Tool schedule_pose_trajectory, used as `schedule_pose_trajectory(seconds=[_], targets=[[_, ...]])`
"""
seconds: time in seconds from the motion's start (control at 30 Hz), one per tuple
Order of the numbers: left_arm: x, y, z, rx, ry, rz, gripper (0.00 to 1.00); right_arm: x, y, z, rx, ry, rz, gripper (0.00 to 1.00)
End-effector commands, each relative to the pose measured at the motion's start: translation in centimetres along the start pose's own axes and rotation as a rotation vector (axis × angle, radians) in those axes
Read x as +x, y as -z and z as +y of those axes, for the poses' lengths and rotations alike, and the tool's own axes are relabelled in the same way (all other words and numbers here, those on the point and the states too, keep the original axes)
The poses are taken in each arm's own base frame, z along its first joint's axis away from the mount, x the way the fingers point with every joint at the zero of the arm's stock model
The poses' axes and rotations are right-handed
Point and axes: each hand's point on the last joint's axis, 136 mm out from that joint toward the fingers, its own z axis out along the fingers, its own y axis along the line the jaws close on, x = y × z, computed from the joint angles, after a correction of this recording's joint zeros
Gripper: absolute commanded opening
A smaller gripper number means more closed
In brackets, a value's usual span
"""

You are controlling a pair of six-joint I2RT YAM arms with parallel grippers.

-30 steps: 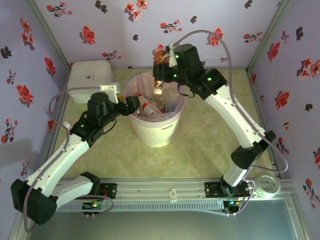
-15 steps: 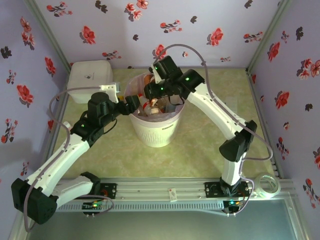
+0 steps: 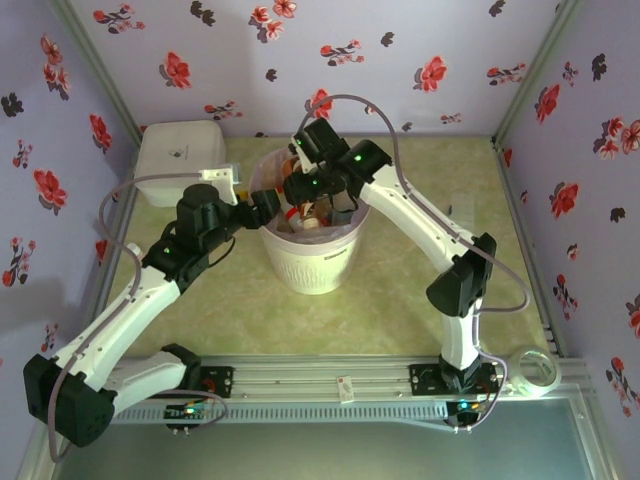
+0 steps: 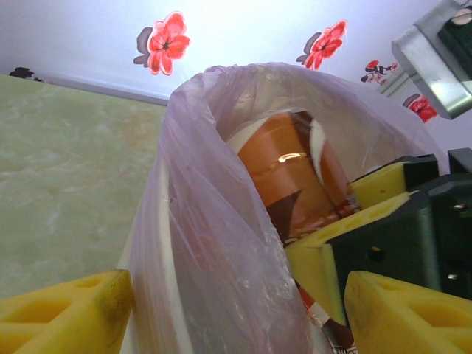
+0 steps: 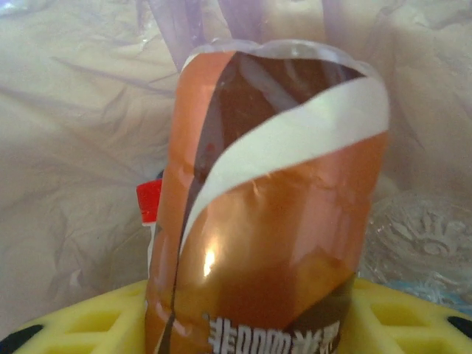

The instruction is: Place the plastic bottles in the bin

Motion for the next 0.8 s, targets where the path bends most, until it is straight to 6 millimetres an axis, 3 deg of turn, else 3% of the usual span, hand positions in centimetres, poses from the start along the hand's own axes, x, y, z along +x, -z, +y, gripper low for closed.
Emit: schedule_pose_trajectory(seconds=[0.0, 0.17, 0.5, 0.77], targets=[[-0.1, -0.3, -1.6, 0.054, -0.004, 0.005, 0.76, 3.2, -3.5, -0.8, 0.06, 0.036, 0.128, 0.6], [-0.1, -0.3, -1.6, 0.055, -0.009, 0.006, 0.76, 1.2, -1.6, -0.8, 0.076, 0.044, 0.052, 0.72], [-0.2, -0.2, -1.7, 0.057, -0.016, -0.001, 0.76, -3.5, 4.6, -0.3, 0.061, 0.054, -0.126, 0.77], [-0.5, 0.2, -1.8, 0.052, -0.035, -0.008, 0.76, -4.9, 9.8, -1.5, 0.077, 0.045, -0.23, 0.78]])
